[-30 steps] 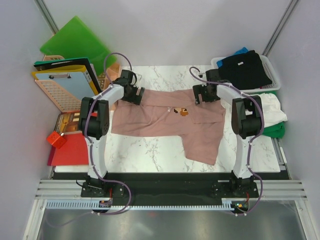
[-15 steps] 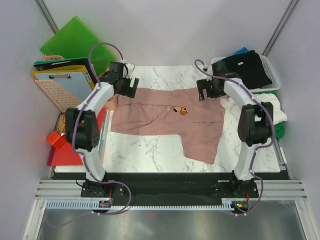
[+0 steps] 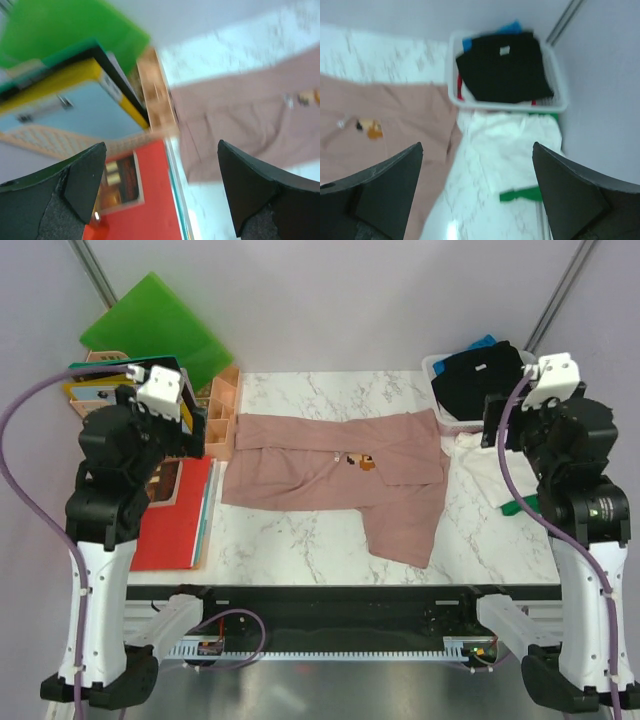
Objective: Fold and stack the t-shirts
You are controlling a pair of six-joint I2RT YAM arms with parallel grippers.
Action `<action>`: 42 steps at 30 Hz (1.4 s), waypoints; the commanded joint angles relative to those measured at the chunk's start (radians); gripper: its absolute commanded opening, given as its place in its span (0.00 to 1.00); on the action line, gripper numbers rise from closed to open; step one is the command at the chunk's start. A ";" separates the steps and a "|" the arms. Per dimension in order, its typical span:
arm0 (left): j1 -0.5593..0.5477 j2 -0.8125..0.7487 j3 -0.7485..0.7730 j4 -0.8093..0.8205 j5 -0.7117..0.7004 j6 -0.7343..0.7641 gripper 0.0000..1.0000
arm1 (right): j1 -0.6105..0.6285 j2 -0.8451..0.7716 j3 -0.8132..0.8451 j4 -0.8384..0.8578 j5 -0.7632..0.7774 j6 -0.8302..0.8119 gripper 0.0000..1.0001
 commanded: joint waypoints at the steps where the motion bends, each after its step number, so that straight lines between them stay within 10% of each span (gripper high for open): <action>1: 0.055 -0.066 -0.183 -0.307 0.116 0.018 1.00 | -0.004 0.075 -0.126 -0.293 0.047 -0.047 0.98; 9: 0.085 -0.265 -0.372 -0.168 0.208 -0.001 1.00 | -0.111 -0.083 -0.146 -0.263 -0.164 -0.030 0.98; 20: 0.132 -0.251 -0.455 -0.021 0.259 -0.085 1.00 | -0.113 0.105 -0.397 -0.269 -0.355 -0.064 0.97; 29: 0.132 -0.106 -0.549 0.052 0.317 -0.031 1.00 | -0.100 0.323 -0.285 -0.508 -0.412 -0.376 0.93; 42: 0.163 0.083 -0.538 0.253 0.187 -0.019 1.00 | 0.498 0.262 -0.607 -0.179 -0.001 -0.312 0.84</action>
